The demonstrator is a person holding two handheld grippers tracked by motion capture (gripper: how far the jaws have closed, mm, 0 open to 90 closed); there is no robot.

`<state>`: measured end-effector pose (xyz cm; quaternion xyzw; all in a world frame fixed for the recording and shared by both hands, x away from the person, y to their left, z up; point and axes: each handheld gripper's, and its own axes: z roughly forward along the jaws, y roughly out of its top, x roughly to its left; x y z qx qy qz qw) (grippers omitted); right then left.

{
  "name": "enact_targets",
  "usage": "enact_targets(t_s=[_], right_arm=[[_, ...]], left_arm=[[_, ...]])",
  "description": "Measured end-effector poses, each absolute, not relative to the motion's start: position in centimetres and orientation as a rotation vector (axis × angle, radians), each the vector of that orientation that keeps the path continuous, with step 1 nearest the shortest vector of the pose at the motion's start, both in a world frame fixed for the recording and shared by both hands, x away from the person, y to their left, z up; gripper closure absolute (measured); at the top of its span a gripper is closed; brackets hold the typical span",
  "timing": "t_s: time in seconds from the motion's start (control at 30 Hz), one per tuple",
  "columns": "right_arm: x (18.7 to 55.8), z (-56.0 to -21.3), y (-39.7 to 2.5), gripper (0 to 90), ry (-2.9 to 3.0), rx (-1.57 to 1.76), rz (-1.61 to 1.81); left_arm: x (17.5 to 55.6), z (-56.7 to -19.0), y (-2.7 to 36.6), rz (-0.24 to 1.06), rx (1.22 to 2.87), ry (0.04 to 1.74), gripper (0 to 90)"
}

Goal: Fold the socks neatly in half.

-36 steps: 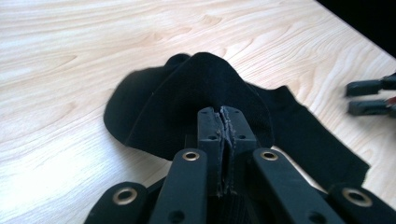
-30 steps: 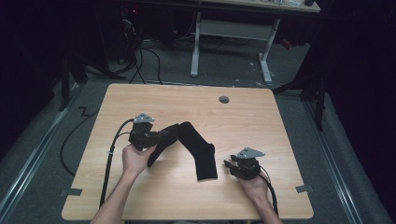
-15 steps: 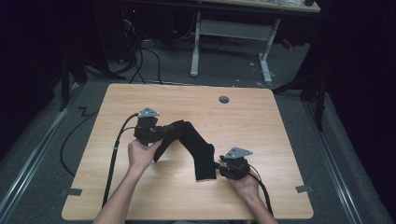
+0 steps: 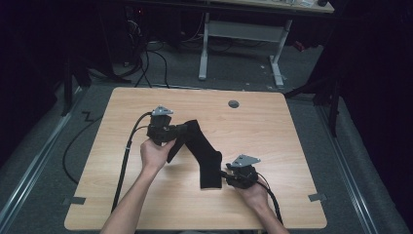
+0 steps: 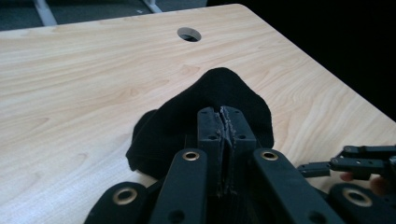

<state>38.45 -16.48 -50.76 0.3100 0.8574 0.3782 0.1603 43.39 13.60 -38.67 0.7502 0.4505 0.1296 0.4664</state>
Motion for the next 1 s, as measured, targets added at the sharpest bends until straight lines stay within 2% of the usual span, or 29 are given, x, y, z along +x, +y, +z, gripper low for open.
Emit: enact_targets(t_s=[0.4,1.0], right_arm=[[38.5,-50.8,-16.3,58.9,2.454,0.869,1.094],[38.5,-50.8,-16.3,58.8,2.455,0.869,1.093]], left_arm=[[44.4,-38.7,12.6,0.35,1.83,1.129,87.1],[43.6,-42.3,9.7,0.252,1.892,1.119,86.7]])
